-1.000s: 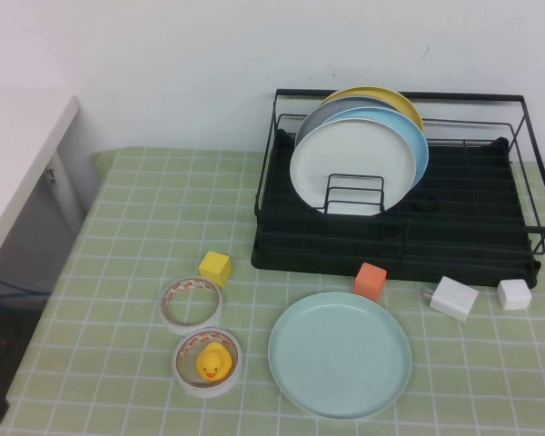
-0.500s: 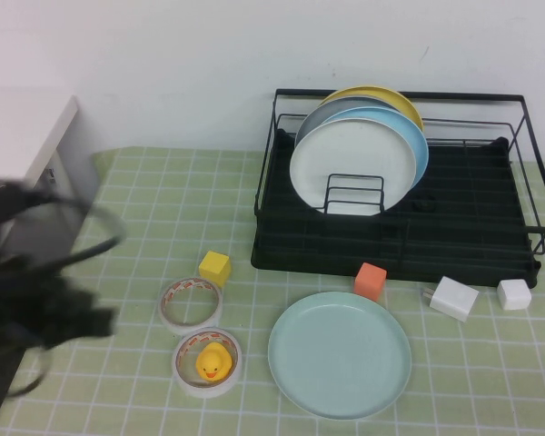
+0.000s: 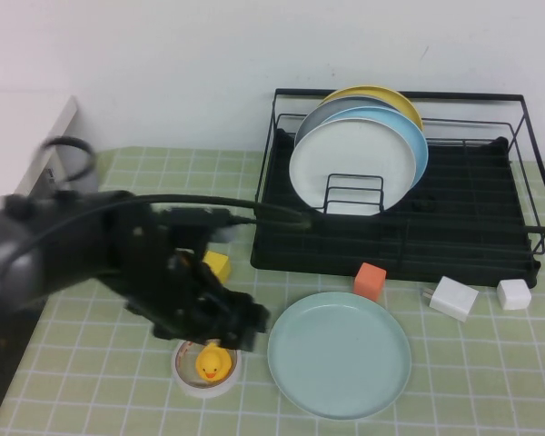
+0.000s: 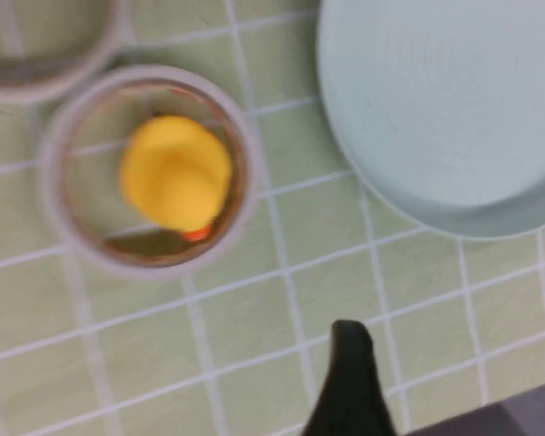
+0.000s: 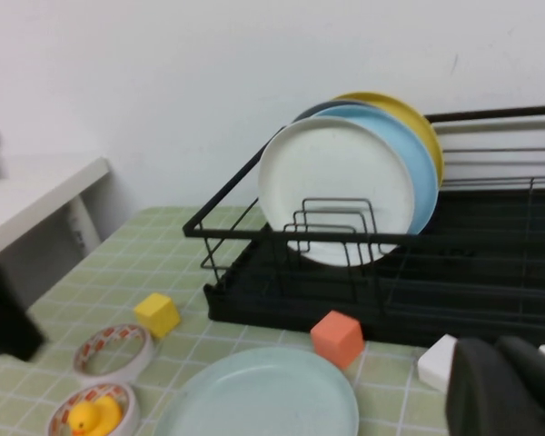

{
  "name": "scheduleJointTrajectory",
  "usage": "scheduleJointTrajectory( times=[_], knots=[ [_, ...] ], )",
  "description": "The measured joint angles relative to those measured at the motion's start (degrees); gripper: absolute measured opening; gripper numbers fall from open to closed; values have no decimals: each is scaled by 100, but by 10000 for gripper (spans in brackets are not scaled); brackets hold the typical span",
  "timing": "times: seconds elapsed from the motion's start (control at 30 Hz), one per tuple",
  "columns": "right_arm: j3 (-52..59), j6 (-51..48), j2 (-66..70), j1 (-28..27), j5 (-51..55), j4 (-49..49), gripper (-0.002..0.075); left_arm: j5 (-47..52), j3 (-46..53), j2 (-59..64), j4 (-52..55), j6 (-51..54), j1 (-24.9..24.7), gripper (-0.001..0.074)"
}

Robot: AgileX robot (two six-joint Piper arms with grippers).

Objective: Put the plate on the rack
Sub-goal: Pick up the plate from the table

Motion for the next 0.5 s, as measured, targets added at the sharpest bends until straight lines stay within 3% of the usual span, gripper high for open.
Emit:
scheduleJointTrajectory(
  times=[0.17, 0.5],
  knots=[
    [0, 1, 0, 0, 91, -21, 9, -139, -395, 821, -523, 208, -50, 482],
    [0, -11, 0, 0, 91, -29, 9, -631, -1116, 2092, -917, 704, -54, 484]
  ],
)
